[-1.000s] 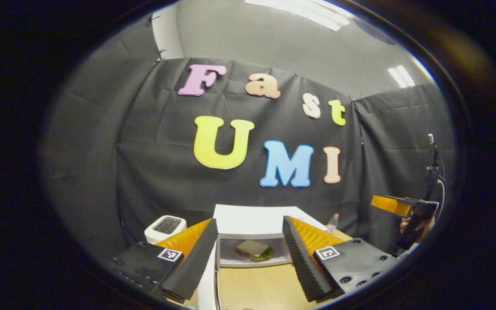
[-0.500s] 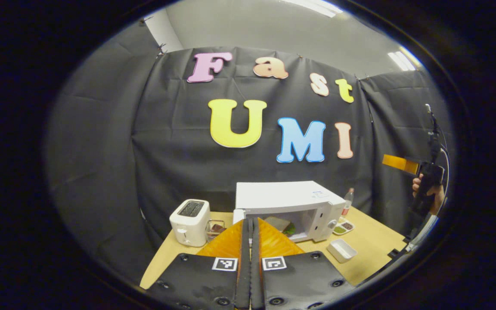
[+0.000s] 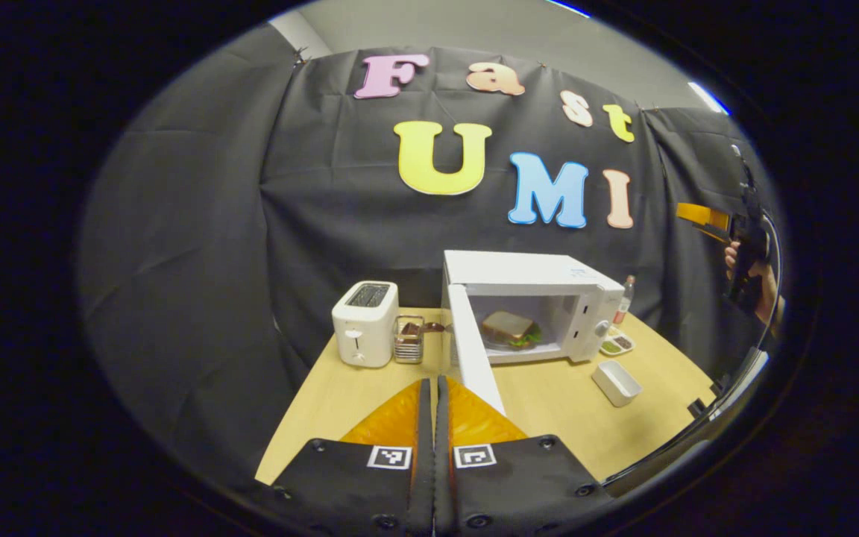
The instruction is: Open the microwave oven with the left hand, put the food in, and close the microwave oven.
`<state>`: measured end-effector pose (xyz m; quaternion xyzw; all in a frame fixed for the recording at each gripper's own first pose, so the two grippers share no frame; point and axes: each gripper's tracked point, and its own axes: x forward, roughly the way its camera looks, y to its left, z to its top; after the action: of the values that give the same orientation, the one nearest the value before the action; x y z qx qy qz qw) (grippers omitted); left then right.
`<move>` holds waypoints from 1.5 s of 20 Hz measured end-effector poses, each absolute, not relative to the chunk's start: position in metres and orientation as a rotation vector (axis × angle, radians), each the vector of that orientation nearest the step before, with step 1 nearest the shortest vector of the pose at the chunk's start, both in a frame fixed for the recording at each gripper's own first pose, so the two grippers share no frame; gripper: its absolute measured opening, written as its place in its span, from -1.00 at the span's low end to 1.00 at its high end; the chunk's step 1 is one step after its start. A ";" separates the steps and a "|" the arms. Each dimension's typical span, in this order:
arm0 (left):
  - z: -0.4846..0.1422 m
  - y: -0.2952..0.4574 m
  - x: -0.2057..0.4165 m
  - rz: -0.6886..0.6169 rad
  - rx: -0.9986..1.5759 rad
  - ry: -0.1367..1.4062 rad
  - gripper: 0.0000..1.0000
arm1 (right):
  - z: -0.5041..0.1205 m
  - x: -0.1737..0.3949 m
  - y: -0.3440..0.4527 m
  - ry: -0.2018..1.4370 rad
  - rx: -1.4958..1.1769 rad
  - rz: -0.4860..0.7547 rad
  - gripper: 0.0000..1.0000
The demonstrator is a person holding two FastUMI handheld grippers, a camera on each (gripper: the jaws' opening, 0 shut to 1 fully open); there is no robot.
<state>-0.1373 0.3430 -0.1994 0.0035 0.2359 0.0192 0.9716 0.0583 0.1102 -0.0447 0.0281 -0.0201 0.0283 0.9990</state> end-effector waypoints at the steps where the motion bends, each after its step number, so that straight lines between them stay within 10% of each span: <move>1: -0.208 0.344 -0.140 0.035 0.001 0.494 -0.86 | -0.046 0.059 0.114 -0.037 0.059 0.060 0.96; 30: -0.257 0.207 -0.107 -0.161 -0.134 0.587 -0.86 | -0.041 0.052 0.078 -0.064 0.028 -0.032 0.96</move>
<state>-0.1069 0.2075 -0.2574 -0.0659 0.2889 -0.0791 0.9518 0.0524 0.0780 -0.0408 0.0138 -0.0321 -0.0161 0.9993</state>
